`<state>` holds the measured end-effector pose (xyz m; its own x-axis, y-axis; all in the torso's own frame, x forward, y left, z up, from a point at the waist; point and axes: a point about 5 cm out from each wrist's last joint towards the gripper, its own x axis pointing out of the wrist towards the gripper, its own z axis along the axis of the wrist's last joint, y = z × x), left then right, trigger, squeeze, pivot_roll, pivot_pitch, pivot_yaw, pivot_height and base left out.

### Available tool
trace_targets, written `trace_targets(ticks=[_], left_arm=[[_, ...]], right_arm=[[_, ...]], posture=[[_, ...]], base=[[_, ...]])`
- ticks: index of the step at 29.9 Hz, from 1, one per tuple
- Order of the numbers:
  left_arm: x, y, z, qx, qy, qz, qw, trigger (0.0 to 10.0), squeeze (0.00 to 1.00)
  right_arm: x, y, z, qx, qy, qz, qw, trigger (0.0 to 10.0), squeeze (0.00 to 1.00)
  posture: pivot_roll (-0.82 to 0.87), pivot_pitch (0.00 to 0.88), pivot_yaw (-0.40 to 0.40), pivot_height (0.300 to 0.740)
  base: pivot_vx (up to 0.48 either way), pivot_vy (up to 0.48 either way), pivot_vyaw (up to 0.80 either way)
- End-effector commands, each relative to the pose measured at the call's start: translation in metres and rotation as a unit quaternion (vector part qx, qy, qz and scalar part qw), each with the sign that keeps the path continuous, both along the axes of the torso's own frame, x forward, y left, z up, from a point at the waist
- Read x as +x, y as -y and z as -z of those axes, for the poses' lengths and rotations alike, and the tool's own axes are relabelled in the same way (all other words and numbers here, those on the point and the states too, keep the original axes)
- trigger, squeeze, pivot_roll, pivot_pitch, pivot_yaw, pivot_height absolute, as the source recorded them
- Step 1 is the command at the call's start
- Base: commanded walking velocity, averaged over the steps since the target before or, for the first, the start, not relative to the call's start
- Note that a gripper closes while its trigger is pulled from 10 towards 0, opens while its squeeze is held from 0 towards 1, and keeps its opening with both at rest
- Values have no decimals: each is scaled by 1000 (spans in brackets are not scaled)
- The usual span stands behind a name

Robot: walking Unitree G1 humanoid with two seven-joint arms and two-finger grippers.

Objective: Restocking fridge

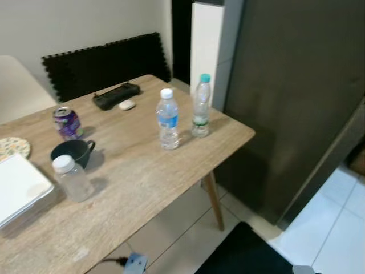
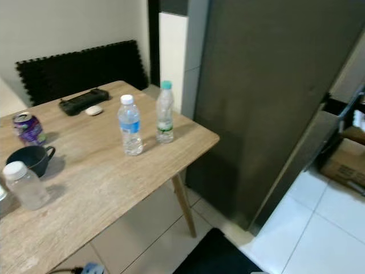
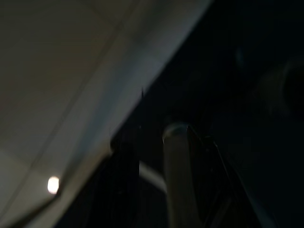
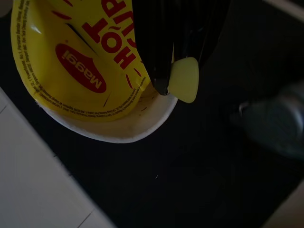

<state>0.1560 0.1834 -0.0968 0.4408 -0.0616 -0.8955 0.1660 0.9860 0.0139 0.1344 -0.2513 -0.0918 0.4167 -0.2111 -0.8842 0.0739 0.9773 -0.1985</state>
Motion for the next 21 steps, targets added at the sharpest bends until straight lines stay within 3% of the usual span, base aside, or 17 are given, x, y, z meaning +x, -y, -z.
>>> trace_targets(ticks=[1,5,13,16,21], left_arm=[[-9,-8,2,6,-15,-15,1000,10000,0],[-5,-11,1,8,-10,-28,1000,10000,0],[-8,-10,2,-1,-14,-45,999,10000,0],[-19,-6,7,-4,-34,-39,999,10000,0],[-23,-7,8,4,-44,-31,999,10000,0]], right_arm=[[-1,-3,1,4,-2,7,1000,10000,0],[6,-1,-2,-3,9,6,1000,10000,0],[10,-1,-3,-4,15,-5,1000,10000,0],[5,-3,-1,-1,8,-8,1000,10000,0],[3,-5,0,1,6,-7,1000,10000,0]], posture=[[-31,0,-9,740],[-35,0,-16,740],[-31,0,-32,740],[-35,0,-29,740],[-37,0,-20,740]], base=[[0,0,-800],[0,0,-800],[0,0,0],[0,0,0],[0,-107,0]])
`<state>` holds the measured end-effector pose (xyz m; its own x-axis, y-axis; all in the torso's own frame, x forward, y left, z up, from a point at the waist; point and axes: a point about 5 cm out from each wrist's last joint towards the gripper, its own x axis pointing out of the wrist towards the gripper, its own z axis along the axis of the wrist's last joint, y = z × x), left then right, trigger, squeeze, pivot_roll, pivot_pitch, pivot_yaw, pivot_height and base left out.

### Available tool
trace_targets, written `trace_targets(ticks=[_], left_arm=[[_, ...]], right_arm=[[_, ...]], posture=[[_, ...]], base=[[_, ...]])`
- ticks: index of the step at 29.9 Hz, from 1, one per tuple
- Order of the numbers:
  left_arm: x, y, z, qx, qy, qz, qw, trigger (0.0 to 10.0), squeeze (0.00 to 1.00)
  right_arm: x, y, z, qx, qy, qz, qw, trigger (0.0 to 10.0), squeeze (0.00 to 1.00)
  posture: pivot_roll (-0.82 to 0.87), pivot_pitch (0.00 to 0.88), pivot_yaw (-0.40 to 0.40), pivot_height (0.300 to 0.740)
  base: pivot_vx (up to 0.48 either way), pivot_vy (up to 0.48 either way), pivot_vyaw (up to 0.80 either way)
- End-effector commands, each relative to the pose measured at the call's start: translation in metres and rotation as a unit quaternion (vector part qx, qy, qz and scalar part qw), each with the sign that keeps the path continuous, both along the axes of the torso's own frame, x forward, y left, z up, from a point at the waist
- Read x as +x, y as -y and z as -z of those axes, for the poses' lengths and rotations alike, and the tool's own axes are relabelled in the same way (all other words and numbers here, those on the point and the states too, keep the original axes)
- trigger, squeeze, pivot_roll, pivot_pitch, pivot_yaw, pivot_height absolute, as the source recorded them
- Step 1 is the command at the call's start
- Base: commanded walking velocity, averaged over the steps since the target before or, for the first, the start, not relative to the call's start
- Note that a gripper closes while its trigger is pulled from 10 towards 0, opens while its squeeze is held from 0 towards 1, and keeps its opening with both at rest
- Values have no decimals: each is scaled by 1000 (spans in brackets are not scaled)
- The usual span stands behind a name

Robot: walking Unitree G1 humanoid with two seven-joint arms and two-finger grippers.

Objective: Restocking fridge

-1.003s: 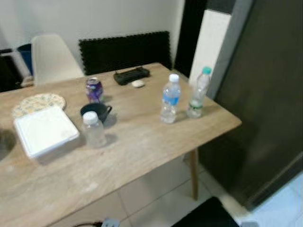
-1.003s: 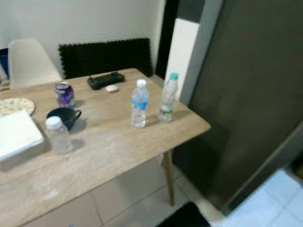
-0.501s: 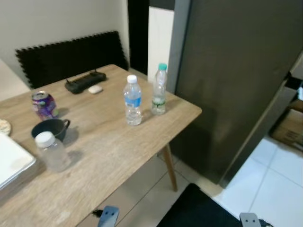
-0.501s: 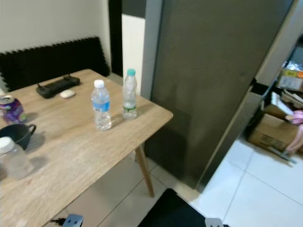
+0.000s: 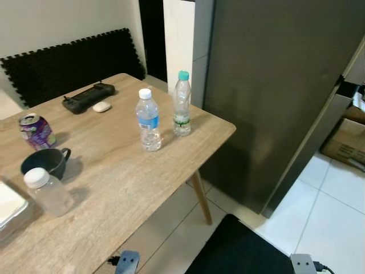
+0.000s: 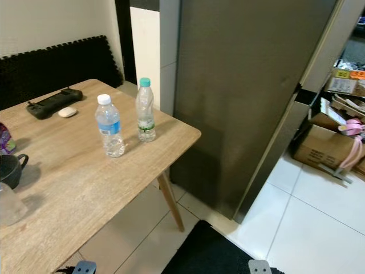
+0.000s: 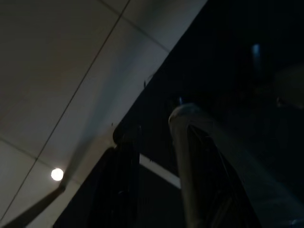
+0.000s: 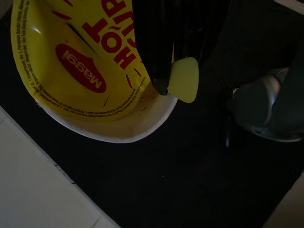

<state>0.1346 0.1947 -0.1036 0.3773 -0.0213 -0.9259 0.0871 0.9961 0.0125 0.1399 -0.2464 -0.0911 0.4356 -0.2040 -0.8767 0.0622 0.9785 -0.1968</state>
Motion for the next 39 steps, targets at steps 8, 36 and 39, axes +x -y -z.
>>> trace_targets(ticks=[8,36,39], left_arm=[[0,4,0,-5,-2,8,1000,10000,0],[-9,8,4,-10,-13,14,1000,10000,0],[-9,8,4,-10,-14,15,1000,10000,0]], right_arm=[[-2,-4,2,7,-2,2,1000,10000,0],[-7,-7,4,3,-13,-21,1000,10000,0],[-7,-7,4,2,-14,-23,1000,10000,0]], posture=[[-34,0,-14,740],[-42,0,-20,740],[-43,0,-23,740]], base=[[0,-342,0],[0,-412,0],[0,-414,0]])
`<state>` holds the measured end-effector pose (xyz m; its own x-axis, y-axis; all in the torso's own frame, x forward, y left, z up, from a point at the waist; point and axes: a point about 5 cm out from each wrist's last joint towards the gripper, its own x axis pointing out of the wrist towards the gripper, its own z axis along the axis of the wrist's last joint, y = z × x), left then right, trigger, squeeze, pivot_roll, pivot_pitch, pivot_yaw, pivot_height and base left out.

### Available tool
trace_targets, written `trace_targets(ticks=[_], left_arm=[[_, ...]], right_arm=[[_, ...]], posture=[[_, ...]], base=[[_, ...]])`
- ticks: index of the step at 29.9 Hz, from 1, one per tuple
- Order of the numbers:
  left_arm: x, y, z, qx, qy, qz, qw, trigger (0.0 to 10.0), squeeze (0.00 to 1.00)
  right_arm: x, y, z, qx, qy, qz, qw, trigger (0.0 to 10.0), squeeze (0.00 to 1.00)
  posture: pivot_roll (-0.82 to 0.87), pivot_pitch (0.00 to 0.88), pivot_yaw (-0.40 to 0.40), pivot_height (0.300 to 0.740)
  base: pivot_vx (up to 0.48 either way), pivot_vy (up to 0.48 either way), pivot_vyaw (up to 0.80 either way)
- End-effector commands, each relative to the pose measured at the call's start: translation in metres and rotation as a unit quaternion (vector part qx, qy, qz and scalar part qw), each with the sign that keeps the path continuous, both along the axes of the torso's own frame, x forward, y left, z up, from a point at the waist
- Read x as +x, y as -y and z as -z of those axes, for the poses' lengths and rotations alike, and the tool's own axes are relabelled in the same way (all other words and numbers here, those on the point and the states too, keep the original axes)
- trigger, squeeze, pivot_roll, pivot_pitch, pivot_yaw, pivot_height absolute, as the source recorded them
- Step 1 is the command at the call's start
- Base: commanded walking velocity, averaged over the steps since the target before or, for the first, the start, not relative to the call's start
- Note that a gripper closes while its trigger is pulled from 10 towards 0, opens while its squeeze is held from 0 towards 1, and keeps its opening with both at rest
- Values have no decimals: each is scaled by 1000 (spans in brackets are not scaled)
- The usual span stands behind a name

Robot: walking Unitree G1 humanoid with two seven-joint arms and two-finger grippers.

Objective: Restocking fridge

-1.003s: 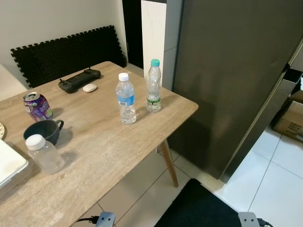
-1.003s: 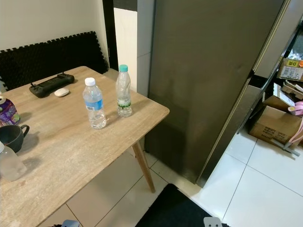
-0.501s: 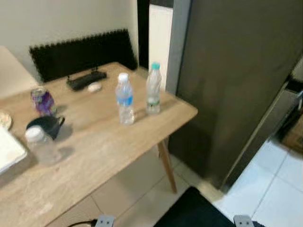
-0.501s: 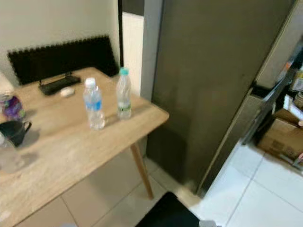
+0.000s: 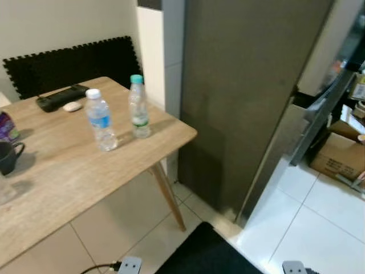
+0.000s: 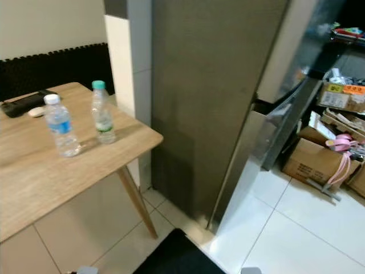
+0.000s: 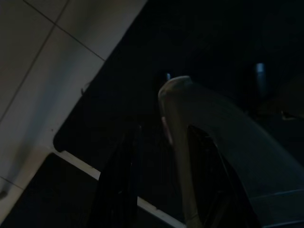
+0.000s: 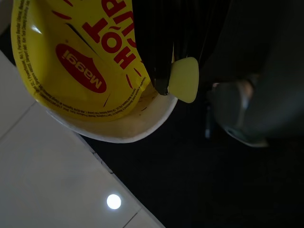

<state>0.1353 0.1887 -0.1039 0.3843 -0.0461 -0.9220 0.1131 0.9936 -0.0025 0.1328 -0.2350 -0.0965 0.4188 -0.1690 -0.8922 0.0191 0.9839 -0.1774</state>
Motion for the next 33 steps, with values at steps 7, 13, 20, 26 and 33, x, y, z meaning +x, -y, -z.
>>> trace_targets(ticks=[7,13,20,26,33], left_arm=[[-10,1,4,-1,-18,3,1000,10000,0],[-10,0,3,1,-18,6,1000,10000,0],[-9,-1,3,3,-18,11,1000,10000,0],[-8,-1,3,4,-17,15,1000,10000,0],[-8,-1,2,5,-16,16,1000,10000,0]], right_arm=[[1,6,-2,-5,3,-8,1000,10000,0],[3,3,-2,28,11,-15,999,10000,0],[0,3,-1,19,3,-21,1000,10000,0],[-3,6,-1,6,-5,-21,1000,10000,0],[-4,6,-1,11,-4,-17,1000,10000,0]], posture=[[-42,0,-25,740],[-43,0,-24,740],[-50,0,-20,740],[-52,0,-19,740],[-54,0,-16,740]], base=[[0,-414,0],[0,-414,387],[0,-415,669],[0,-416,0],[0,-415,0]])
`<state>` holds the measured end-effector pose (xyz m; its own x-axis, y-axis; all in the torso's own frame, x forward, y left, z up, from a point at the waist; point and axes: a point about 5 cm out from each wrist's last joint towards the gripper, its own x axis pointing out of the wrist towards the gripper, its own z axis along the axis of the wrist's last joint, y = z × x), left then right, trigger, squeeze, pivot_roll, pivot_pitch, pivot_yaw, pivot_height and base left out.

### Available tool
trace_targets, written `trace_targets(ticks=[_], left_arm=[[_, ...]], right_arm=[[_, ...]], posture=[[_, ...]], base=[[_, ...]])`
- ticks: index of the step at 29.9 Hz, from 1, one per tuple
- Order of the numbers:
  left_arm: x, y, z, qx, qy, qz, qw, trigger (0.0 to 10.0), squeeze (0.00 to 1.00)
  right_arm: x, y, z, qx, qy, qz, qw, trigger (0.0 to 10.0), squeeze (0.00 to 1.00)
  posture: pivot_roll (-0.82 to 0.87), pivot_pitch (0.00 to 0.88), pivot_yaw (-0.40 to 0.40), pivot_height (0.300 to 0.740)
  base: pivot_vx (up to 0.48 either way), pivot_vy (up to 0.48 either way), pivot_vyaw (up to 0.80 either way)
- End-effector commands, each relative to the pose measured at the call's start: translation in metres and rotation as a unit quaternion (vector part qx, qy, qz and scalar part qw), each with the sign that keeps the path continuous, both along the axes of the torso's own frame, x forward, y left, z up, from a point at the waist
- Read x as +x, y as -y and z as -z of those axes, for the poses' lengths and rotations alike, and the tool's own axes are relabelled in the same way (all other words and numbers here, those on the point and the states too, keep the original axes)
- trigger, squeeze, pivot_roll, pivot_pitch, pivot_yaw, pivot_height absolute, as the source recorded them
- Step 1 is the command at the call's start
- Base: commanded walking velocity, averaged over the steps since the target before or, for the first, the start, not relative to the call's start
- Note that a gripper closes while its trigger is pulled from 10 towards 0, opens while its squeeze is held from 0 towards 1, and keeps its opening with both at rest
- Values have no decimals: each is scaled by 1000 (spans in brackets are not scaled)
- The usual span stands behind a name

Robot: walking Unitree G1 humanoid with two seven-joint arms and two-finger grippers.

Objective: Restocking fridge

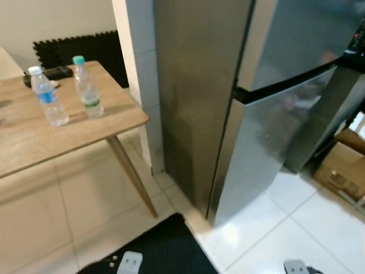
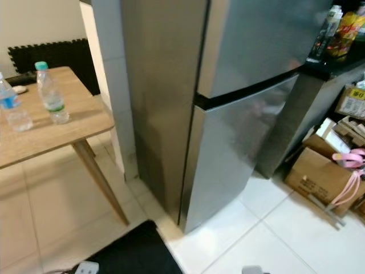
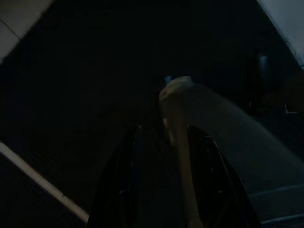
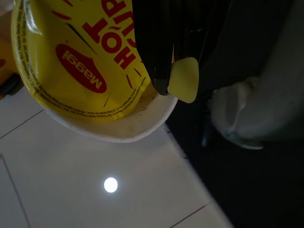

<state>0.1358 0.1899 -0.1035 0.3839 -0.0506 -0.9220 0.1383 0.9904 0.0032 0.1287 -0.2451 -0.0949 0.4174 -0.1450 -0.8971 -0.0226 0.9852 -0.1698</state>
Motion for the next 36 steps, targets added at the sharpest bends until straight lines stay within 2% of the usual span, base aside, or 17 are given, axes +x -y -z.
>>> trace_targets(ticks=[1,9,36], left_arm=[[-8,0,3,2,-17,3,1000,10000,0],[-9,2,3,2,-18,2,1000,10000,0],[-11,3,4,19,-20,5,1000,10000,0]], right_arm=[[0,-4,1,7,0,3,1000,10000,0],[0,-4,1,8,0,2,1000,10000,0],[1,-6,1,14,2,-2,1000,10000,0]], posture=[[-54,0,-16,740],[-55,0,-24,740],[-64,0,-19,740]], base=[[0,-416,0],[0,-412,0],[0,0,0]])
